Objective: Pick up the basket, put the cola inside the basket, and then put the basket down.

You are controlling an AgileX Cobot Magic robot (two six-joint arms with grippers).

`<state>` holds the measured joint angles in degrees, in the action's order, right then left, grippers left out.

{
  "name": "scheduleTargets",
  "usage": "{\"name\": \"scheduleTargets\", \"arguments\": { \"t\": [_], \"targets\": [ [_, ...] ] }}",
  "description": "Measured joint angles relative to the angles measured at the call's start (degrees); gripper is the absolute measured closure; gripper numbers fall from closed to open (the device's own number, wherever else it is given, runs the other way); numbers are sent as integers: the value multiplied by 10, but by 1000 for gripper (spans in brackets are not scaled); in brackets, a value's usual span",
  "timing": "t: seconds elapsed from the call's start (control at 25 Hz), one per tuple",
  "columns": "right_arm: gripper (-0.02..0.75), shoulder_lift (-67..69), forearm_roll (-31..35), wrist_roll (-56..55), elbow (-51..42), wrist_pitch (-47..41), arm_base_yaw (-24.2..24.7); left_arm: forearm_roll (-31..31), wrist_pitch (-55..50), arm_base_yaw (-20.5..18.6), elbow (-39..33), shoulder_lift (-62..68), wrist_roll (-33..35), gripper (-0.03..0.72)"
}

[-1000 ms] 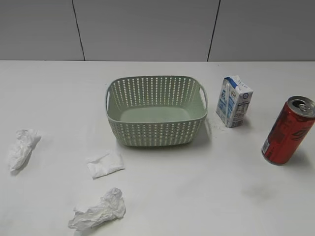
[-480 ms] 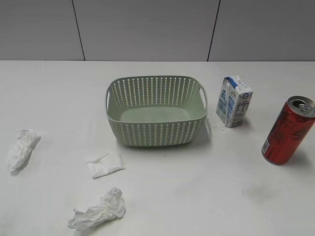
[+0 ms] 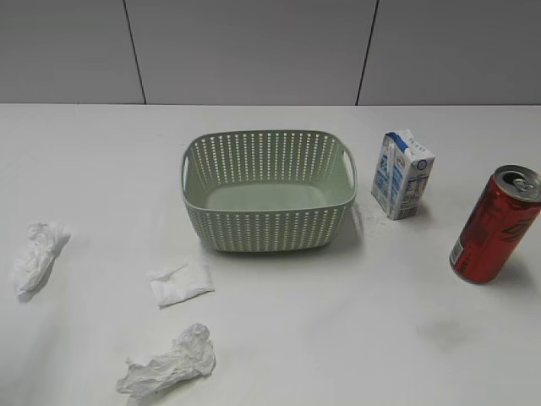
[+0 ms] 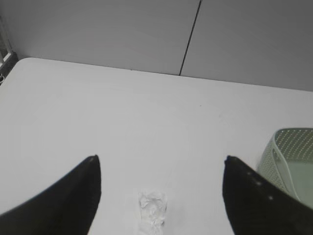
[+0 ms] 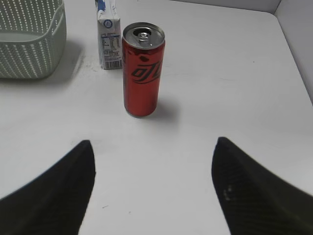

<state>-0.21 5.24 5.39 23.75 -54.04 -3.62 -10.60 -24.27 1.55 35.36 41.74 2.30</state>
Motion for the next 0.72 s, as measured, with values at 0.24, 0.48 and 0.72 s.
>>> {"name": "scheduleTargets", "arguments": {
  "t": [0.24, 0.48, 0.72],
  "targets": [
    [176, 0, 0, 0, 0, 0, 0, 0, -46, 67, 128, 182, 26, 101],
    [176, 0, 0, 0, 0, 0, 0, -4, -145, 153, 266, 364, 27, 101],
    [176, 0, 0, 0, 0, 1, 0, -5, -228, 217, 390, 511, -2, 103]
  ]
}}
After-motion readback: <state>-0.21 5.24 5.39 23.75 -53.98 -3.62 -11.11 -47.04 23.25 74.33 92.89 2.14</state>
